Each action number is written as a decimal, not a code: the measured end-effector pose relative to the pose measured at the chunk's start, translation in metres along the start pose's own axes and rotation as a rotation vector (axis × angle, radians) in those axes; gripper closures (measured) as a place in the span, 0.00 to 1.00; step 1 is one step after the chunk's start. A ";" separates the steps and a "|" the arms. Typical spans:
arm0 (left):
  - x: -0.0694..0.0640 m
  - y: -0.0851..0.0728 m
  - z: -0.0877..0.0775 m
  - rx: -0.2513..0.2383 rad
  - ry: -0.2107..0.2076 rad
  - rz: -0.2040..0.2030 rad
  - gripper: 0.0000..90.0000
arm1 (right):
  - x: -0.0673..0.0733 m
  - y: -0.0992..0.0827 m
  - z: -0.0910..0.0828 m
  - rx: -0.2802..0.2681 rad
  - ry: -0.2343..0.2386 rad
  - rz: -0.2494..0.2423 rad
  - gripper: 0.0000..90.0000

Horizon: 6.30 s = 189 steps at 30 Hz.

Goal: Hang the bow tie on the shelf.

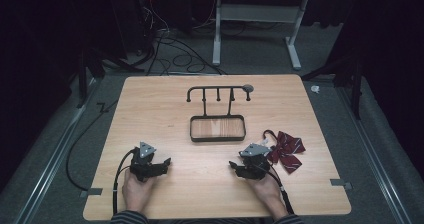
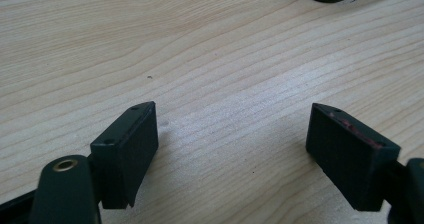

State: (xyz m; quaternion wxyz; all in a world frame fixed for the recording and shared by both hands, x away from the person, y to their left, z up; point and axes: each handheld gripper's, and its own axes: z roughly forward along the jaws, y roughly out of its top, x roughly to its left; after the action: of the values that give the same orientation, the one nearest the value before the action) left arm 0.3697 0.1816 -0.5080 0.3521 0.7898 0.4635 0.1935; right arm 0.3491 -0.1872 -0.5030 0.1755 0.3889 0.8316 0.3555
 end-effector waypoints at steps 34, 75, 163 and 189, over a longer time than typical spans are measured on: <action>0.000 0.000 0.000 0.000 0.001 0.000 0.24 | 0.002 0.000 -0.001 -0.006 -0.005 0.009 0.57; 0.000 0.000 0.000 0.000 0.000 0.001 0.24 | -0.036 -0.015 -0.059 -0.098 -0.038 0.113 0.79; 0.000 0.000 0.000 0.000 -0.002 0.001 0.23 | -0.151 0.016 -0.008 0.090 -0.178 0.237 0.86; 0.000 0.000 0.000 0.000 -0.002 0.001 0.23 | -0.134 0.021 -0.046 -0.066 -0.172 0.203 1.00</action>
State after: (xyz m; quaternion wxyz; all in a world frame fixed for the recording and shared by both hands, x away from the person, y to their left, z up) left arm 0.3702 0.1816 -0.5079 0.3524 0.7902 0.4629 0.1929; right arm 0.4187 -0.3021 -0.4544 0.2220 0.4939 0.7578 0.3639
